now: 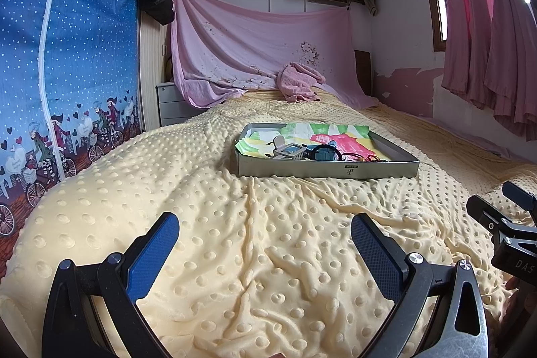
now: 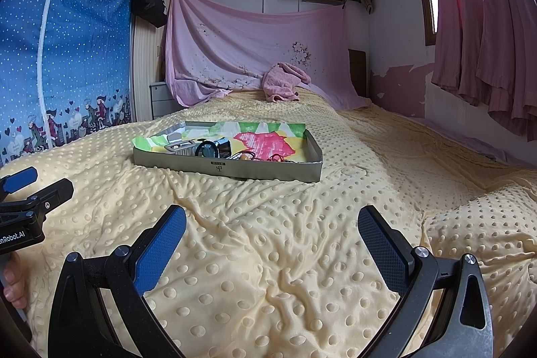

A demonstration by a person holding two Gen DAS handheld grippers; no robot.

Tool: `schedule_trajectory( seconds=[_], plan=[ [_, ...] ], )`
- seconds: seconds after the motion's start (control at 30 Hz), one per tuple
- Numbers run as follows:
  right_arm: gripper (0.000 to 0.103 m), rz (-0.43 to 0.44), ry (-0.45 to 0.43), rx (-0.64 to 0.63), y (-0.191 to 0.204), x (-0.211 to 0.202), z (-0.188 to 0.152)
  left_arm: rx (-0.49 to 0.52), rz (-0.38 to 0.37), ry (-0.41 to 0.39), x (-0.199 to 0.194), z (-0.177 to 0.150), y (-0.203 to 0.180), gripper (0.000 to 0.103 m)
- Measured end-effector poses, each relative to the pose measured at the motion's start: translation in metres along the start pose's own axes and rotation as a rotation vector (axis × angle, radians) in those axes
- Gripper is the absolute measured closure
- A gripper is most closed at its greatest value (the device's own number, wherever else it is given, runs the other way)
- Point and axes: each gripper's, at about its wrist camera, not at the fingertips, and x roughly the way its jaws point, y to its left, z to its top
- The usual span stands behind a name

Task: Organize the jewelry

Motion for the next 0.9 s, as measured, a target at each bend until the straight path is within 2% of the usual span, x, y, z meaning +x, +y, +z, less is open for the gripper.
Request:
schedule_trajectory(
  seconds=[0.9],
  plan=[
    [0.002, -0.001, -0.001, -0.001, 0.0004, -0.0001, -0.0005, -0.006, 0.008, 0.000, -0.0013, 0.0009, -0.0013, 0.000]
  ],
)
